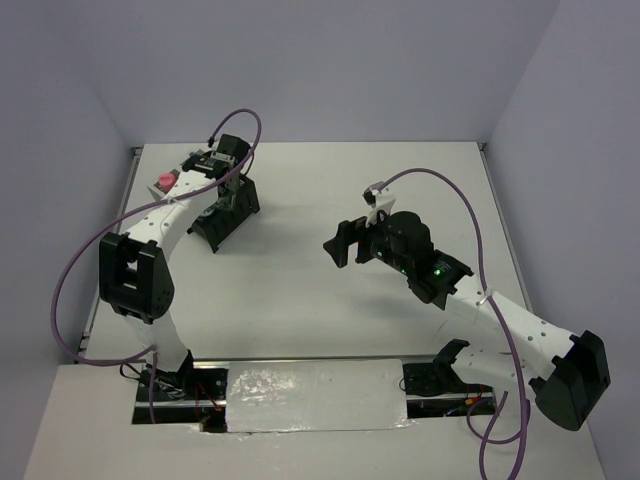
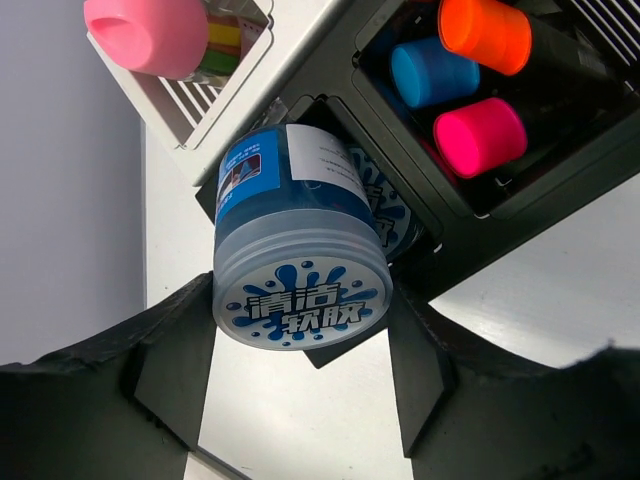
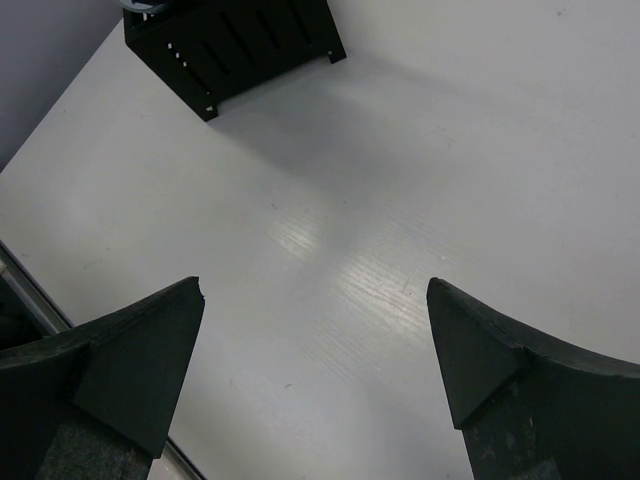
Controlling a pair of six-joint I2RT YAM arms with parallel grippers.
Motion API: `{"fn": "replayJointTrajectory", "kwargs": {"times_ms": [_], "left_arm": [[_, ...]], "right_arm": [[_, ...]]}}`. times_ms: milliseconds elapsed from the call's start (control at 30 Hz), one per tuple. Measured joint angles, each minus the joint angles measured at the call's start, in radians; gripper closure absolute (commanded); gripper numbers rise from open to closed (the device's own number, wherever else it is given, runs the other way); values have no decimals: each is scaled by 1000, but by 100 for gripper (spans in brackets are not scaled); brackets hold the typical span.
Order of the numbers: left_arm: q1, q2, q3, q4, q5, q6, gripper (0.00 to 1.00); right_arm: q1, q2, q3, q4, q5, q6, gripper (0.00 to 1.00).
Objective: Sort the stationery into containers
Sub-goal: Place the stationery in the storage box.
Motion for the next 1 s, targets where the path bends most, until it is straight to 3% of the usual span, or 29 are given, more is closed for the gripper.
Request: {"fn": "replayJointTrajectory", "kwargs": {"times_ms": [33, 100, 133, 533, 867, 1000], "left_arm": [[0, 0, 0, -1, 0, 2, 44], [2, 0, 0, -1, 2, 2, 51], [2, 0, 0, -1, 3, 2, 62], [6, -13, 12, -10, 34, -2, 99], [12, -94, 129, -35, 61, -29, 100], [48, -138, 163, -39, 148, -66, 100]], "right_arm": [[0, 0, 0, 0, 0, 0, 0], [0, 0, 0, 0, 0, 0, 0], [0, 0, 0, 0, 0, 0, 0], [0, 0, 0, 0, -1, 0, 0], [0, 7, 0, -1, -1, 0, 0], [0, 7, 0, -1, -1, 0, 0]]}}
